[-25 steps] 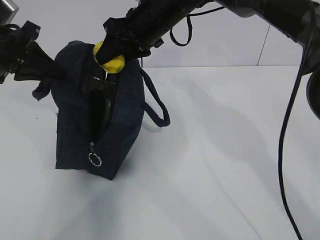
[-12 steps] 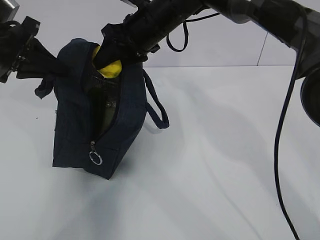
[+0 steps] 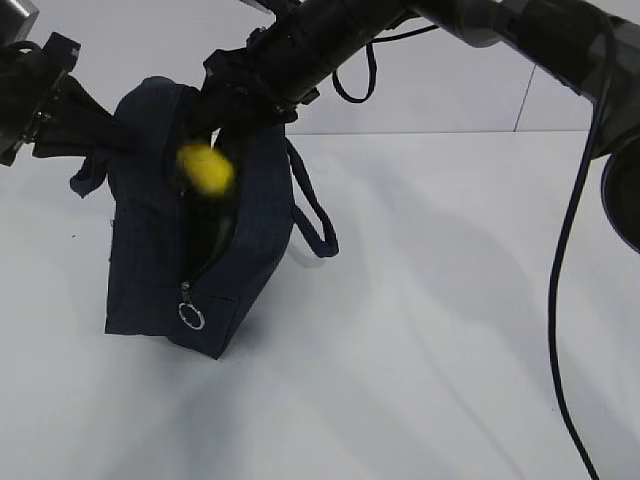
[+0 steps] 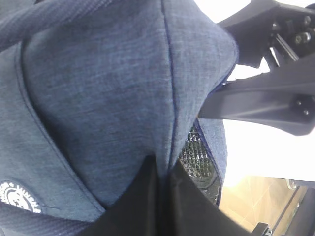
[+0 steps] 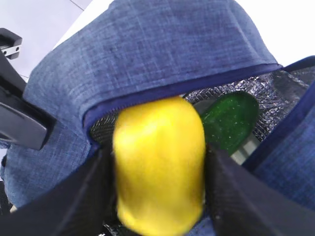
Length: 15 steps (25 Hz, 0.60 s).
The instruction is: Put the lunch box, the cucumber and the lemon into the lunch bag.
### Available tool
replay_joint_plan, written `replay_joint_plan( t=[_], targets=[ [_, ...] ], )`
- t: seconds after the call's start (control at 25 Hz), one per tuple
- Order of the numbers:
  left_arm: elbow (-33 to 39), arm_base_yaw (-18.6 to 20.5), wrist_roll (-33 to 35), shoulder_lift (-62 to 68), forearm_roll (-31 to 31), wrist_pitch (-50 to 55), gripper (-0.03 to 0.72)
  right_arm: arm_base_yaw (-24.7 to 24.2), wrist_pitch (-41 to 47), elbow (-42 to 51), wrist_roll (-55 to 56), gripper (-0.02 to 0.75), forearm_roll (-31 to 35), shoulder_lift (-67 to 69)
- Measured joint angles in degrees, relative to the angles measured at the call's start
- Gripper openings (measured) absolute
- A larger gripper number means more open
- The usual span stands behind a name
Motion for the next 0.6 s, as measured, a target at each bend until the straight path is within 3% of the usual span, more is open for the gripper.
replay_joint_plan(
  t=[0.6],
  targets=[
    [0.0,0.0,0.5,0.0,0.4,-0.1,-0.004,-0.1,0.0,0.0,-0.1,0.477,-0.7,0.0]
  ],
)
